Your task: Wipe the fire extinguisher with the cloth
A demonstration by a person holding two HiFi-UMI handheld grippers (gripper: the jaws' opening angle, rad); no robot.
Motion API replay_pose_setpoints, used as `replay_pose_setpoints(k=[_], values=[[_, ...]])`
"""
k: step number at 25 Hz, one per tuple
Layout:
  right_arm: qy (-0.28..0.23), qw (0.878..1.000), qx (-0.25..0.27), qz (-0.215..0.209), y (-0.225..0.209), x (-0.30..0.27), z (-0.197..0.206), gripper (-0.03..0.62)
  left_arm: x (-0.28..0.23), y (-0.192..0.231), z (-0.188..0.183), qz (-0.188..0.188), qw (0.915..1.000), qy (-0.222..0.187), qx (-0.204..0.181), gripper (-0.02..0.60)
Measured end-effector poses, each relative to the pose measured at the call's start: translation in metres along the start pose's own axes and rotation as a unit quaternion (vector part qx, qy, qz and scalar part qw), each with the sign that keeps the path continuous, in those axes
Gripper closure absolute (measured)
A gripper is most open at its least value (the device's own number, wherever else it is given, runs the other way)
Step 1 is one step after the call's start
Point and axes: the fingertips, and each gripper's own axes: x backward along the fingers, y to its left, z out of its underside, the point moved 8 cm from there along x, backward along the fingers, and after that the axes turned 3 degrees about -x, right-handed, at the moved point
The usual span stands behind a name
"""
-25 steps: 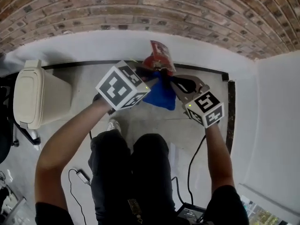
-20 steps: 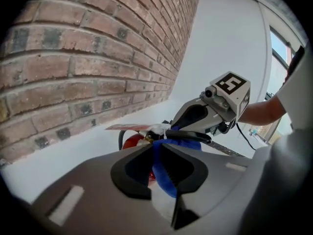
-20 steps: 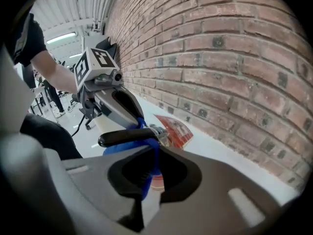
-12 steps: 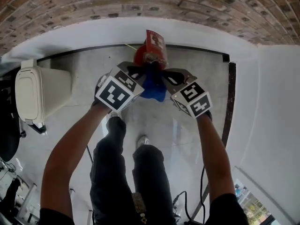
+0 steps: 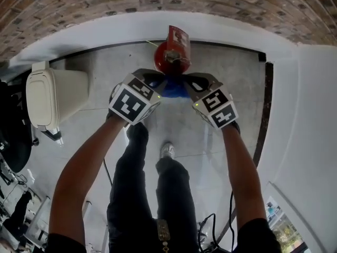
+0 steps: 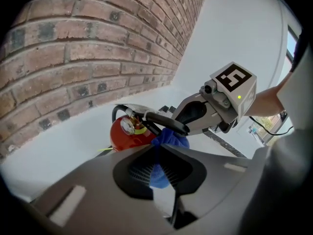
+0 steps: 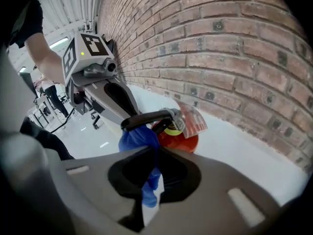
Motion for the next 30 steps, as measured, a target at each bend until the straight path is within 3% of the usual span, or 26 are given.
replay_pose_setpoints(k=[5, 10, 14, 19, 23, 30], values=[[0.005, 1.000, -0.008, 0.012, -0.019, -0.008, -0.027, 0.570, 0.002, 0.025, -0.020, -0.001, 1.0000, -0.002, 0.001, 0.548], [0.021, 0.999, -0.044, 0.008, -0.017, -0.016, -0.022, 0.571, -0.006, 0.030, -0.013, 0.026, 0.9995, 0.013, 0.012, 0.548], [0.023, 0.998, -0.065, 0.003, -0.013, -0.015, -0.016, 0.571, -0.013, 0.023, -0.011, 0.020, 0.9995, 0.022, 0.009, 0.551], [0.038, 0.996, -0.069, -0.029, -0.001, -0.010, 0.001, 0.571, -0.019, 0.002, -0.001, 0.001, 0.9982, 0.053, 0.028, 0.552], [0.076, 0.994, -0.039, -0.073, 0.023, 0.006, 0.020, 0.571, -0.014, -0.027, 0.014, -0.002, 0.9952, 0.090, 0.038, 0.553], [0.030, 0.995, -0.007, -0.094, 0.028, 0.070, -0.002, 0.571, 0.036, -0.062, -0.023, -0.019, 0.9983, 0.029, 0.047, 0.552]])
